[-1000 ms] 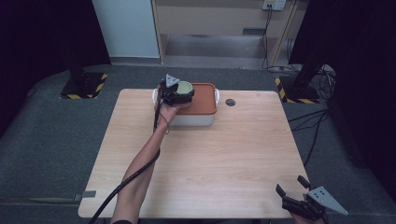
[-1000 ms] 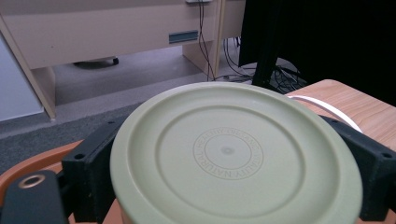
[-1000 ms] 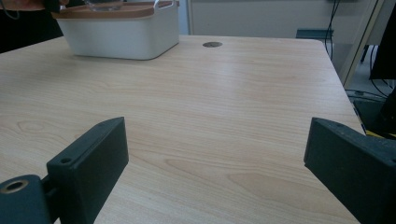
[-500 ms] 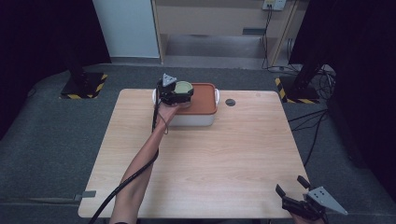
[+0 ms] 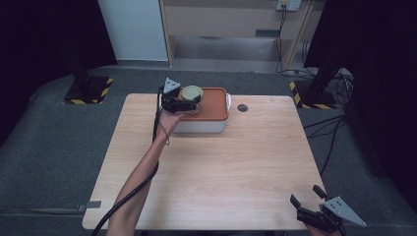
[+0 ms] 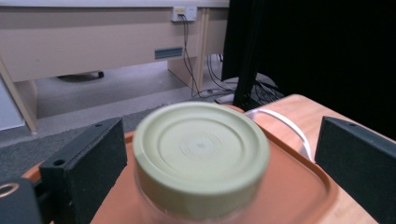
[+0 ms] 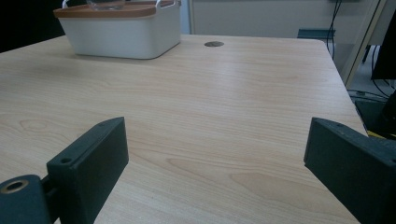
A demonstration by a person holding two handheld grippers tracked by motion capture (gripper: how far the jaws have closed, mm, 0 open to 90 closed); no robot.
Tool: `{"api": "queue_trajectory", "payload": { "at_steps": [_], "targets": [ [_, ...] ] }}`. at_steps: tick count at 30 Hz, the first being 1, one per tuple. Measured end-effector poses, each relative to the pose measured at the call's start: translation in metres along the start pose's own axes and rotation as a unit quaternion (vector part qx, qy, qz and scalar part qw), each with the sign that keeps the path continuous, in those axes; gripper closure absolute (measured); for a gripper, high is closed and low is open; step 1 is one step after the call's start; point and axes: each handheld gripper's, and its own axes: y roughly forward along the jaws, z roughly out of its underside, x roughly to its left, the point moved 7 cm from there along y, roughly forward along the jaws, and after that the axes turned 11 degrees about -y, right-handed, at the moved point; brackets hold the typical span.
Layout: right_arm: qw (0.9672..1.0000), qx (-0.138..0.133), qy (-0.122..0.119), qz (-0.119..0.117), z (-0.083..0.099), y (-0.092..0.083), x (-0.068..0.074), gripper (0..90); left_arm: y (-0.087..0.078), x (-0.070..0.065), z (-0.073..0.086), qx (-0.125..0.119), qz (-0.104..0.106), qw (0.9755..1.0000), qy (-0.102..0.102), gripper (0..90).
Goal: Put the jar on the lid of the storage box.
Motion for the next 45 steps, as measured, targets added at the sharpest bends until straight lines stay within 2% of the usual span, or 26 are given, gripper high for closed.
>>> {"api": "queue_trajectory", "payload": {
  "at_steps": [5, 12, 22, 27, 32, 38, 45],
  "targets": [
    [1.0, -0.001, 0.0, -0.002, 0.0, 0.0, 0.0, 6.3, -0.013, 0.0, 0.001, -0.002, 0.012, 0.9999, -0.007, 1.2],
    [1.0, -0.001, 0.0, -0.002, 0.0, 0.0, 0.0, 6.3, -0.033, -0.001, 0.002, 0.001, 0.031, 0.9995, -0.008, 1.2],
    [1.0, 0.0, -0.002, -0.003, 0.0, 0.0, 0.001, 6.3, -0.059, -0.01, 0.011, 0.006, 0.064, 0.9979, 0.004, 1.2],
    [1.0, 0.0, -0.001, -0.003, 0.0, 0.001, 0.001, 6.3, -0.072, -0.017, 0.013, 0.008, 0.072, 0.9971, 0.024, 1.2],
    [1.0, 0.001, -0.002, -0.003, -0.001, 0.001, 0.001, 6.3, -0.085, -0.022, 0.016, 0.006, 0.081, 0.9962, 0.032, 1.2],
    [1.0, 0.002, -0.002, -0.003, -0.001, 0.001, 0.001, 6.3, -0.102, -0.023, 0.025, 0.007, 0.1, 0.9947, 0.022, 1.2],
    [1.0, 0.002, -0.002, -0.003, -0.001, 0.001, 0.001, 6.3, -0.117, -0.023, 0.037, 0.004, 0.105, 0.9943, 0.018, 1.2]
  ]
}}
